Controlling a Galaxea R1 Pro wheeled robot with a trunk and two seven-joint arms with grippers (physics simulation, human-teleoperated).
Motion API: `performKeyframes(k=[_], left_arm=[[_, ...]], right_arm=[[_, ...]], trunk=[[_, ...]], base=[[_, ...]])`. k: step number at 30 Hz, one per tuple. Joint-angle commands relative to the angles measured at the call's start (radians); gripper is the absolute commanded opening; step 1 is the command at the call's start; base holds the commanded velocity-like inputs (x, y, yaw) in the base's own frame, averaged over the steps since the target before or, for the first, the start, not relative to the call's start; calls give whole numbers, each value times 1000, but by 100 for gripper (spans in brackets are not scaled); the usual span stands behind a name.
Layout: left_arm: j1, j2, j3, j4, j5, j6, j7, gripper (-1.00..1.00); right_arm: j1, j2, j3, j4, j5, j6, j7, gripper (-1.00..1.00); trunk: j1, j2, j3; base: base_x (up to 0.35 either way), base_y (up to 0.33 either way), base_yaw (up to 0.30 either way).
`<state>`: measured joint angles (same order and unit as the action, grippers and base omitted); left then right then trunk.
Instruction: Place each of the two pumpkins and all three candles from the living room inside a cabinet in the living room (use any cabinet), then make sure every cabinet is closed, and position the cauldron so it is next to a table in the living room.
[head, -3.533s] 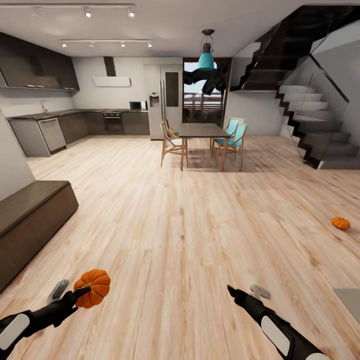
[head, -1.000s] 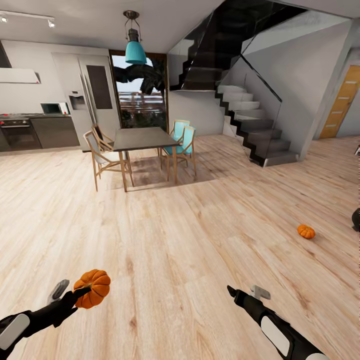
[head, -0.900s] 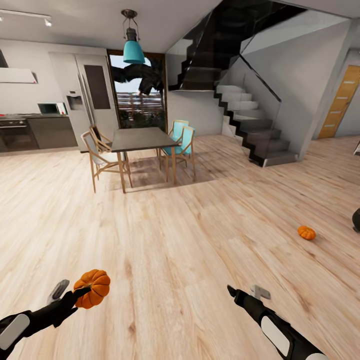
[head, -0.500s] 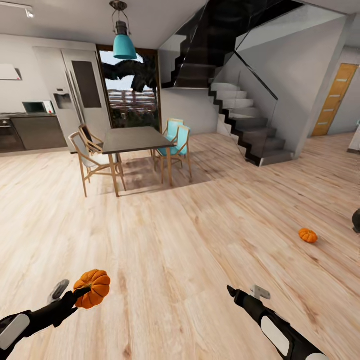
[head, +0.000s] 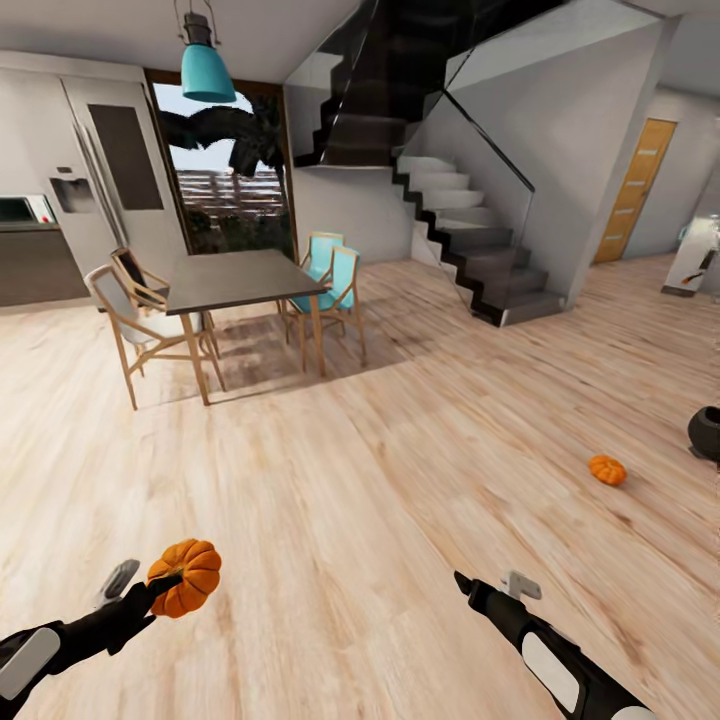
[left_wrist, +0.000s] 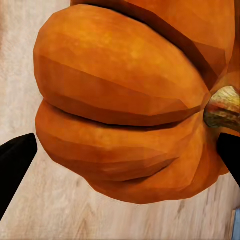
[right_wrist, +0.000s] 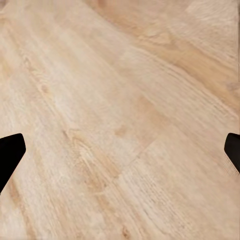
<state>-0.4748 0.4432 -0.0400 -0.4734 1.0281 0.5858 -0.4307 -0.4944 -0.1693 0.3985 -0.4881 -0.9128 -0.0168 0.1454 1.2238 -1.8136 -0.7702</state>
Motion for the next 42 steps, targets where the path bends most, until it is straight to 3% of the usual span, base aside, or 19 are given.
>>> performKeyframes(k=[1,9,42], left_arm=[[-1,1,-3,-1,15,5,0,-100],[-1,-13,-3,-1,15,-16,1,-100],[-1,-15,-3,-1,-1,-19,1,-100]], right_arm=[[-1,-1,6,0,-11,-2,1,100],[-1,-1,5,0,-12,-3,2,100],[-1,0,5,8,-11,-11,2,100]], trunk=[[0,0,-2],[0,0,-13],[0,0,-51]], base=[[342,20,-171],[342,4,-179],[342,-37,-209]])
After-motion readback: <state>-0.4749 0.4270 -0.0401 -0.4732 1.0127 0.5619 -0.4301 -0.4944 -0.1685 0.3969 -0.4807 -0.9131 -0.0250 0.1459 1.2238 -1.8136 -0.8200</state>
